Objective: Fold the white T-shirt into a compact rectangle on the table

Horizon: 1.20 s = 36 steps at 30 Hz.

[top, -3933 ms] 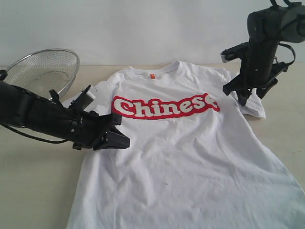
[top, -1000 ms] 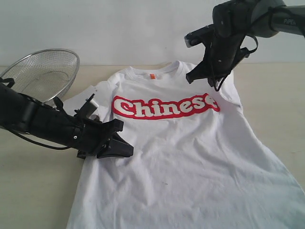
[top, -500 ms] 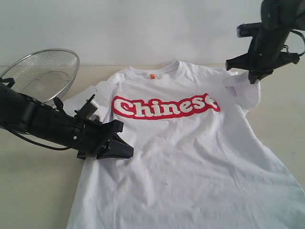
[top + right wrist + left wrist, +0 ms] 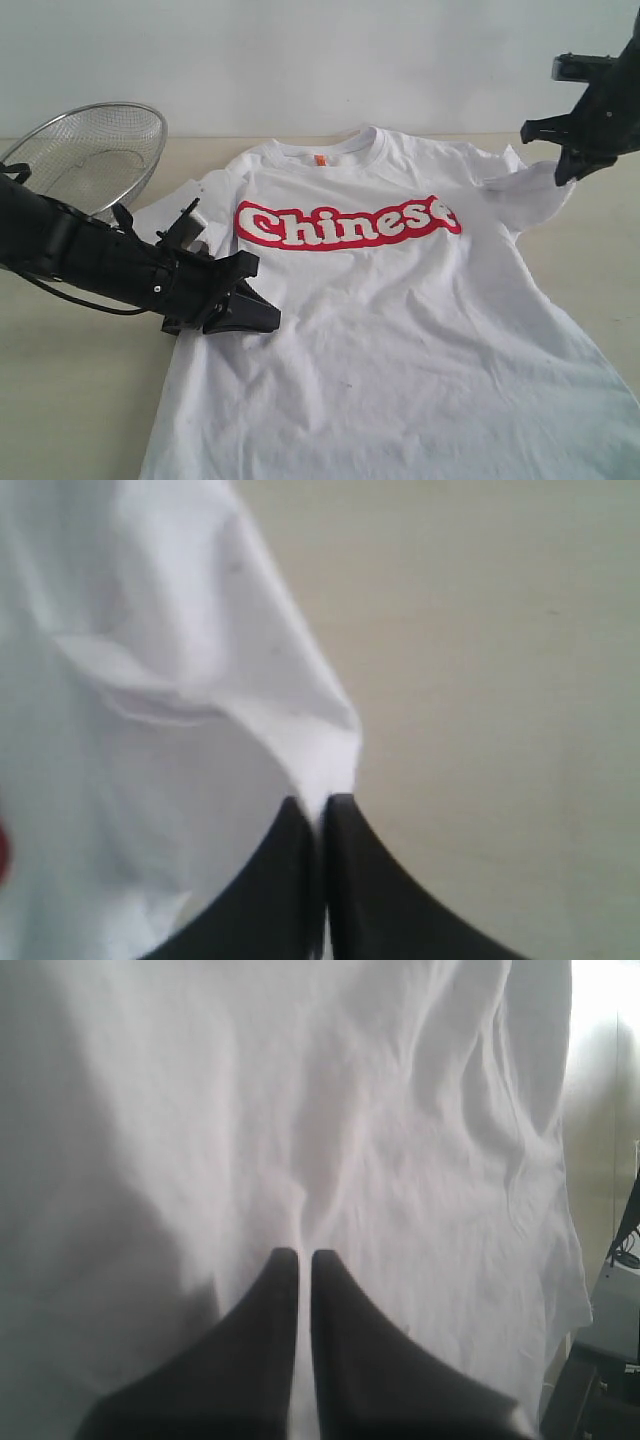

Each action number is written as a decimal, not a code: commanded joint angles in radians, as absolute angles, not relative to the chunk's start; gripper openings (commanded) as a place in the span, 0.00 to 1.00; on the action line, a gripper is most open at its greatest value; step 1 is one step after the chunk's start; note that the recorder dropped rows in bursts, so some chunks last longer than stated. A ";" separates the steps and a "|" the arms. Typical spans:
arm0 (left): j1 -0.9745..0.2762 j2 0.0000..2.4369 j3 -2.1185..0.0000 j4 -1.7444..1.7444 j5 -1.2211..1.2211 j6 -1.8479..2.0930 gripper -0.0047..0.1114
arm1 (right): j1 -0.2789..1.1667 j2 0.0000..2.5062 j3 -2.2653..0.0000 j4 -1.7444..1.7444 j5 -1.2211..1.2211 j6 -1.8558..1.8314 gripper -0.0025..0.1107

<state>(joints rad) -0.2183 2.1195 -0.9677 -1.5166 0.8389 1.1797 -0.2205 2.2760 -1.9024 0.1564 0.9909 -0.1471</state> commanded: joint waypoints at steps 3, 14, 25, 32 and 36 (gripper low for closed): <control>-0.222 2.134 -0.967 -1.502 0.827 1.167 0.08 | -0.159 2.266 -1.907 0.374 1.005 -0.357 0.02; -0.222 2.134 -0.967 -1.498 0.838 1.162 0.08 | -0.108 2.266 -1.907 0.159 0.976 -0.175 0.02; -0.222 2.134 -0.967 -1.498 0.840 1.160 0.08 | -0.110 2.266 -1.907 -0.190 1.022 -0.069 0.14; -0.222 2.134 -0.967 -1.498 0.834 1.160 0.08 | -0.107 2.264 -1.907 -0.197 1.035 -0.096 0.55; -0.222 2.136 -0.967 -1.498 0.826 1.160 0.08 | -0.089 2.256 -1.907 -0.191 1.040 -0.173 0.53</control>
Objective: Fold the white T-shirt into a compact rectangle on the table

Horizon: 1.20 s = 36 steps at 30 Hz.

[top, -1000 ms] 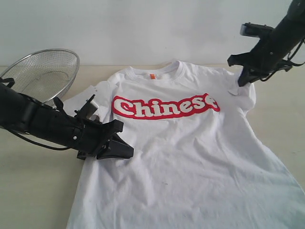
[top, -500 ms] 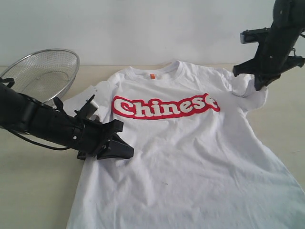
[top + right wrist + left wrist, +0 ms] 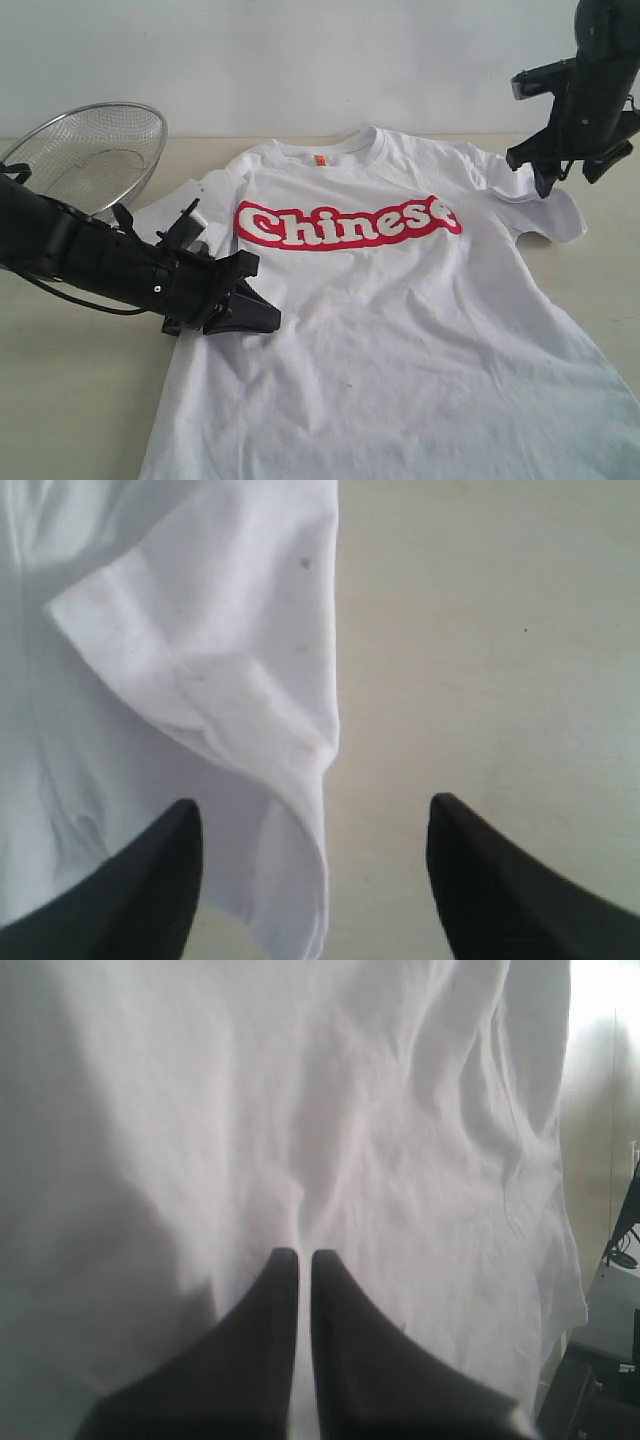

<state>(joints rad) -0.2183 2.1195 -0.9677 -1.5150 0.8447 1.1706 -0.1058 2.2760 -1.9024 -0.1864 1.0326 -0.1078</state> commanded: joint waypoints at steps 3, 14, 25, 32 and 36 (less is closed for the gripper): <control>-0.222 2.136 -0.967 -1.498 0.819 1.160 0.08 | -0.060 2.258 -1.907 -0.191 0.996 -0.178 0.54; -0.222 2.136 -0.967 -1.498 0.819 1.160 0.08 | 0.019 2.334 -1.907 -0.325 0.806 -0.103 0.53; -0.222 2.136 -0.967 -1.502 0.835 1.158 0.08 | 0.019 2.383 -1.907 -0.335 0.761 -0.098 0.53; -0.222 2.136 -0.967 -1.502 0.838 1.150 0.08 | 0.019 2.383 -1.907 -0.405 0.754 -0.074 0.40; -0.222 2.136 -0.967 -1.502 0.843 1.151 0.08 | 0.019 2.383 -1.907 -0.405 0.747 -0.066 0.40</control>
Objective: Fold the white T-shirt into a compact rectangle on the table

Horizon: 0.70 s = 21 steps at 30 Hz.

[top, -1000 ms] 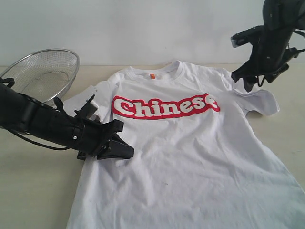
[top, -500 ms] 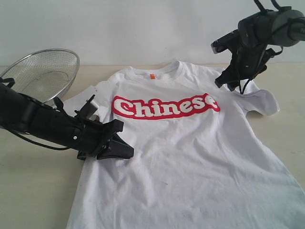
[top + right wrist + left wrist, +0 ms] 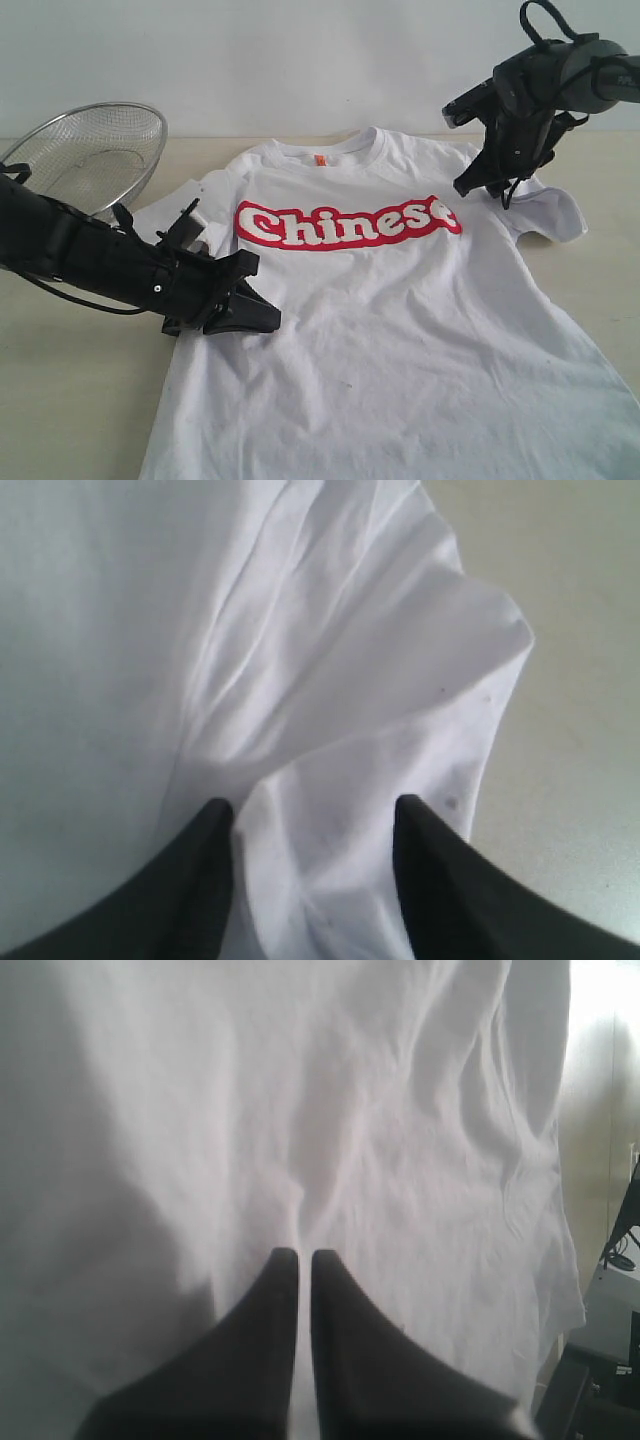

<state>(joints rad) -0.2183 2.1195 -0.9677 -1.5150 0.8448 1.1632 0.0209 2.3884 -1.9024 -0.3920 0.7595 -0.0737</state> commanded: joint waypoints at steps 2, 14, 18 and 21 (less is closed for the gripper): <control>-0.222 2.136 -0.967 -1.502 0.842 1.147 0.08 | 0.019 2.383 -1.907 -0.405 0.747 -0.066 0.40; -0.222 2.136 -0.967 -1.502 0.845 1.137 0.08 | 0.019 2.386 -1.907 -0.428 0.750 -0.062 0.02; -0.222 2.136 -0.967 -1.502 0.847 1.137 0.08 | 0.019 2.386 -1.907 -0.418 0.779 -0.088 0.02; -0.222 2.136 -0.967 -1.502 0.847 1.137 0.08 | 0.019 2.382 -1.964 -0.251 0.857 -0.177 0.02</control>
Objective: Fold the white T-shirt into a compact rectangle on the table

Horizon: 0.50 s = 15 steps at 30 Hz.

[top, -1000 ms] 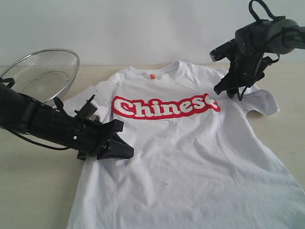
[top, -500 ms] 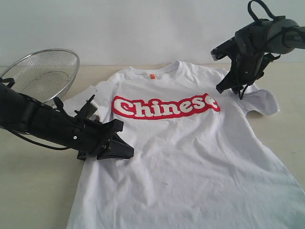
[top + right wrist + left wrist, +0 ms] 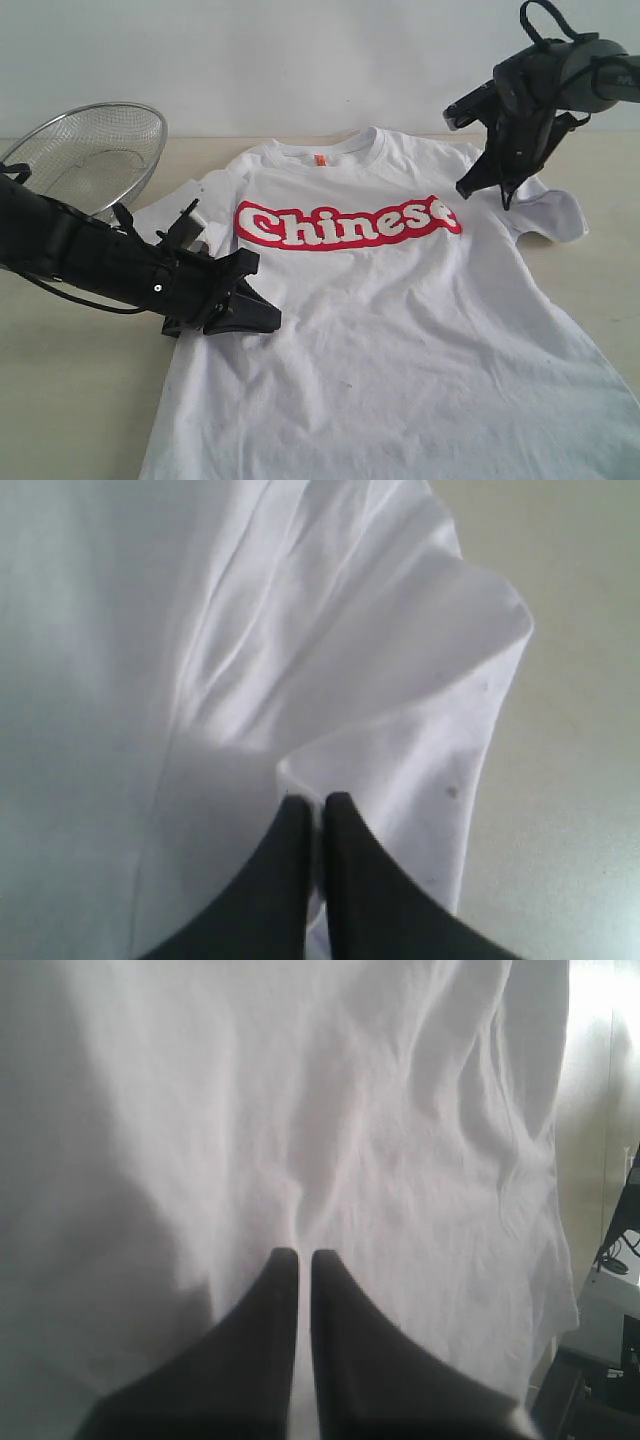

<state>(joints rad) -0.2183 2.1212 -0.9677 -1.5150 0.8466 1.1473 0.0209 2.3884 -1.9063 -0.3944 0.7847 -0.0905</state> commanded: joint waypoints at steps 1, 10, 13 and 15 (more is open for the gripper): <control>-0.222 2.136 -0.967 -1.502 0.847 1.137 0.08 | 0.019 2.382 -1.985 -0.197 0.866 -0.194 0.02; -0.222 2.136 -0.967 -1.502 0.863 1.137 0.08 | 0.019 2.382 -2.076 0.084 0.930 -0.324 0.02; -0.222 2.136 -0.967 -1.502 0.863 1.137 0.08 | 0.019 2.382 -2.076 0.148 0.921 -0.336 0.02; -0.222 2.136 -0.967 -1.502 0.863 1.137 0.08 | 0.019 2.382 -2.076 0.174 0.919 -0.336 0.02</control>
<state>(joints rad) -0.2183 2.1254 -0.9677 -1.5150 0.8692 1.1458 0.0209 2.3884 -2.0689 0.1301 0.9198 -0.3206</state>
